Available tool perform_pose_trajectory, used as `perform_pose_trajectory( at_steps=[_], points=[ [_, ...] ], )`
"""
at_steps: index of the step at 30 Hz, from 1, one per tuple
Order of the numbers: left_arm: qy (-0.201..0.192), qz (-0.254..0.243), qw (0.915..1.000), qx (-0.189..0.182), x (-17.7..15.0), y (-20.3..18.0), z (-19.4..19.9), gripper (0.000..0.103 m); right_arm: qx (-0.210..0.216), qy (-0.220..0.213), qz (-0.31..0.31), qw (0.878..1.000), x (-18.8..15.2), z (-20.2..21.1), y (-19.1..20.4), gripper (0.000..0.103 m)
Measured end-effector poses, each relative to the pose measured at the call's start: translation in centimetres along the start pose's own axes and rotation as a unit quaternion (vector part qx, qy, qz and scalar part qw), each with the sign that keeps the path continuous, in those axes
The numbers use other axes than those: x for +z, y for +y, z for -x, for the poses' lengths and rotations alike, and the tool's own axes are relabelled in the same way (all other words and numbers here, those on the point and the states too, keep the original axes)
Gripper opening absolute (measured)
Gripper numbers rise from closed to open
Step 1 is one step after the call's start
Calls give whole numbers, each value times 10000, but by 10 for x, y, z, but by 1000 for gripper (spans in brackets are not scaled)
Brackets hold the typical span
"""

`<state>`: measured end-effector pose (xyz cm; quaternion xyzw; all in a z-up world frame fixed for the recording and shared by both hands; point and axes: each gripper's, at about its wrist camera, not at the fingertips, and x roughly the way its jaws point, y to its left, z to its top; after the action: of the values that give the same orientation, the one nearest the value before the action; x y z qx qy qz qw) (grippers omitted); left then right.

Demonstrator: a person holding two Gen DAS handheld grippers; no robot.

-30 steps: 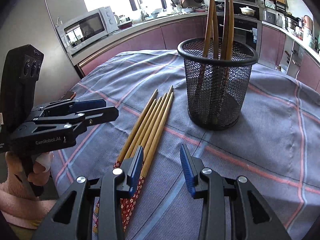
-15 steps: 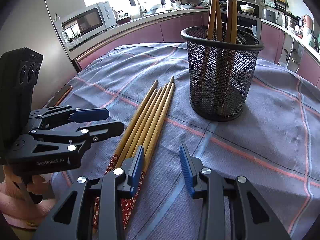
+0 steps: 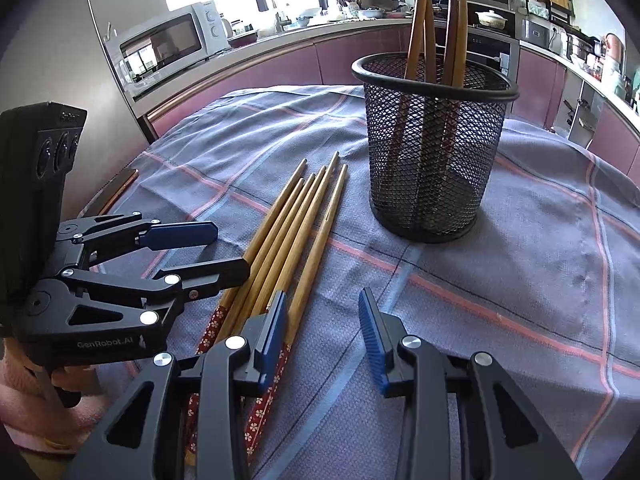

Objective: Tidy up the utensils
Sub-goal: 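Withdraw both tools from the cup toward the chopstick bundle, then move both open tools down toward the remaining chopsticks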

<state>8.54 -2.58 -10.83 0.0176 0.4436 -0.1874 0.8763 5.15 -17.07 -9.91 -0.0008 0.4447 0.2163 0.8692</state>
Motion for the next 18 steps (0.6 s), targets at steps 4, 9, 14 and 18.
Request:
perform_pose_trajectory(
  at_steps=[4,9,14,18],
  points=[
    [8,-39,10000,39,1,-2,-1,52,-13,-4,7,10000,0,0,0,35],
    [22,-98,9999,79,1,0,-2,46,15,-14,-23,10000,0,0,-2,35],
    [49,-129,9999,37,1,1,-2,37,12,-18,-22,10000,0,0,-2,35],
    [81,-114,9999,18,1,3,-2,29,7,-18,-18,10000,0,0,-3,35]
  ],
)
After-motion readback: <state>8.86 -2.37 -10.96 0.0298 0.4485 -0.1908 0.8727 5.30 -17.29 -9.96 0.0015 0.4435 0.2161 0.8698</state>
